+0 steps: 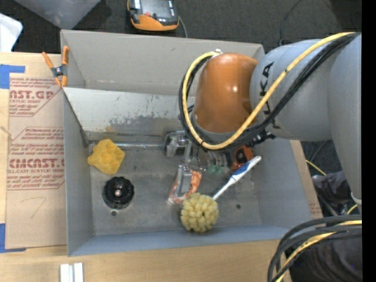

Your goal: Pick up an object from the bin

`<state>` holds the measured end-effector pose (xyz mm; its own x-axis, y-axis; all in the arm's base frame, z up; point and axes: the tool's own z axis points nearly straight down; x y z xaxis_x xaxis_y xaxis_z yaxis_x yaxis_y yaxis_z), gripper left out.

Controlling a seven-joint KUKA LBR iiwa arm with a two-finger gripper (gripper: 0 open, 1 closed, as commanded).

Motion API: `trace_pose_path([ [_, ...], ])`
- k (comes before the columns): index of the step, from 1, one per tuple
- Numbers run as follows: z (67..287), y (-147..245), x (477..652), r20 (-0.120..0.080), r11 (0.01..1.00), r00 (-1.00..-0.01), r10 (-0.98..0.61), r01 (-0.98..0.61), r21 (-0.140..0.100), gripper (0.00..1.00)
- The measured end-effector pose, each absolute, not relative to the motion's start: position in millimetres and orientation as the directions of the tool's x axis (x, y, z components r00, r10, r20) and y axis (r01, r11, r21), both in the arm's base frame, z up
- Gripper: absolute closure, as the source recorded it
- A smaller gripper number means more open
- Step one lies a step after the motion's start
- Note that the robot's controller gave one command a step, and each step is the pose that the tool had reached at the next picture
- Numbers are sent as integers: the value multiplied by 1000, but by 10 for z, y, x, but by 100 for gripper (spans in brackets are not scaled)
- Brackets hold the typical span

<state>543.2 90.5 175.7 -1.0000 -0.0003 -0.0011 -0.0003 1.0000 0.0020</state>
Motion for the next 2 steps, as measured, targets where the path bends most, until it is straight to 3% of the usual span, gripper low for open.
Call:
trace_pose_path([
  [1, 1757, 905, 5432, -1, 1000, -1000, 0, 0, 2, 0],
  [2, 1518, 460, 5090, 2, 983, -983, -184, -184, 2, 0],
])
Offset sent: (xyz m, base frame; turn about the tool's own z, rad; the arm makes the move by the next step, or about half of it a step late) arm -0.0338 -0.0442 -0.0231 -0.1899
